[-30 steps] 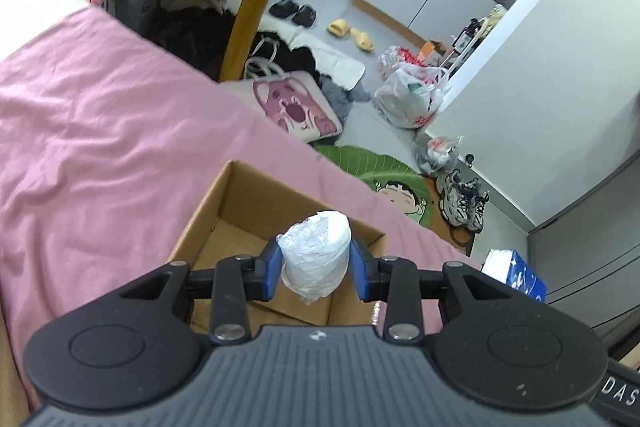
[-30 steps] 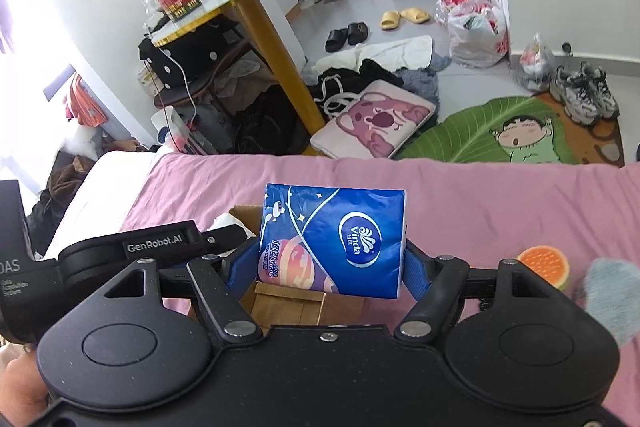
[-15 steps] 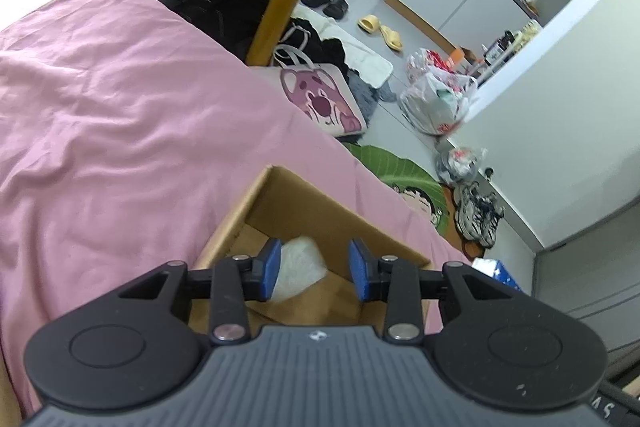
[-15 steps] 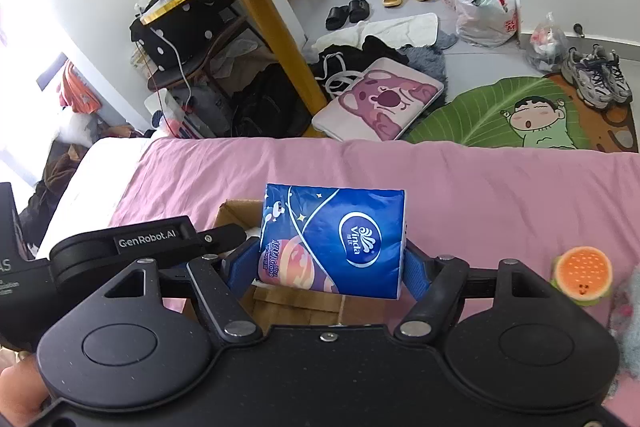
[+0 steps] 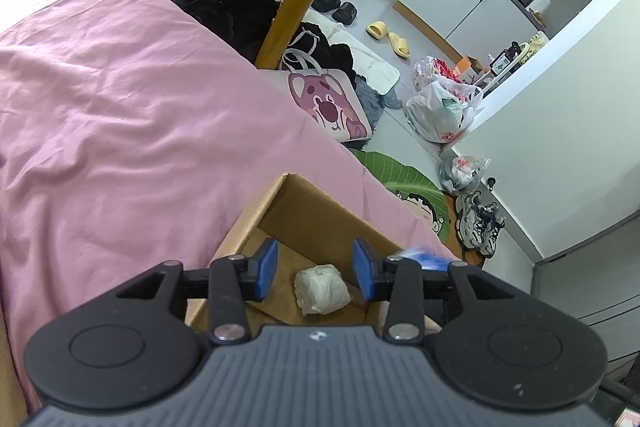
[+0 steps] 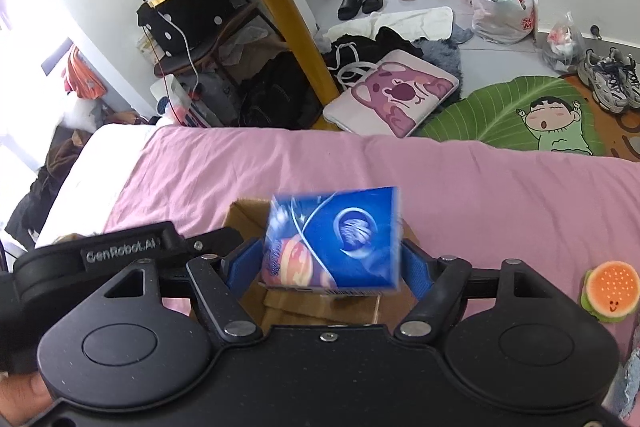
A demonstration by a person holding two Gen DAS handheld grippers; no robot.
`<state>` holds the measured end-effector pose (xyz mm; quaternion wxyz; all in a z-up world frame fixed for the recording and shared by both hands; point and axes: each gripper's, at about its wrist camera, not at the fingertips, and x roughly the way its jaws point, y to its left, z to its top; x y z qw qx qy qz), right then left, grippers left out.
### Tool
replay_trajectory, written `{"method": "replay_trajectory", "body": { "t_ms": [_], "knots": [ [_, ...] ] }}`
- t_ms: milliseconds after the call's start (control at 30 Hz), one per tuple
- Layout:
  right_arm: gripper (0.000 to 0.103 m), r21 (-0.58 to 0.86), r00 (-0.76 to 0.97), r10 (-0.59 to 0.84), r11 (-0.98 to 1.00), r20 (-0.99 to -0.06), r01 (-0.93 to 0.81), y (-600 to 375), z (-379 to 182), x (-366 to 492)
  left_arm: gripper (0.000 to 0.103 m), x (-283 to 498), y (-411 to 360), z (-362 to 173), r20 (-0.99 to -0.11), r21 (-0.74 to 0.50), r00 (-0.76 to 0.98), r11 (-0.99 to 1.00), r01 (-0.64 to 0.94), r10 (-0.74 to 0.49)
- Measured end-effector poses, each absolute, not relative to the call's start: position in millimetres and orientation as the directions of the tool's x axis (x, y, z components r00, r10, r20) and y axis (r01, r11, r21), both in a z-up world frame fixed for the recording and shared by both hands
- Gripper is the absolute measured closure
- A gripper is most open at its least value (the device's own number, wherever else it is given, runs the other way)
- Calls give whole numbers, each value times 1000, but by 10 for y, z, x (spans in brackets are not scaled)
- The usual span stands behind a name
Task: Organize soft objects
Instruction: 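Lower blue tissue pack into the box and open right gripper, then move both grippers back to the pile of soft items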
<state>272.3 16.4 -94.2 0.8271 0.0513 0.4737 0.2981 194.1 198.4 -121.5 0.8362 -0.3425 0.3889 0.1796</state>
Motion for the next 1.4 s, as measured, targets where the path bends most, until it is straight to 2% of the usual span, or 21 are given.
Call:
{"method": "replay_trajectory", "body": {
  "t_ms": [300,500,633,933,1400],
  "knots": [
    [29,359,400,529,830,-749,-426,-77,-800,2680,53,1902,1919,-1134,-772,-425,635,713,-557,36],
    [25,346,430,509,847,-746,-403,-402,-673,2609,34,1842,1738,-1000,-765,-409,644,745,-526,34],
    [19,324,445,487,860,-752,-394,-629,-614,2556,27,1784,1610,-904,-758,-394,650,765,-509,43],
    [11,292,481,444,886,-756,-360,-1104,-533,2466,22,1765,1213,-746,-761,-344,649,832,-437,26],
    [11,295,520,408,911,-750,-289,-1825,-545,2399,22,1836,504,-678,-763,-294,646,905,-308,-28]
  ]
}}
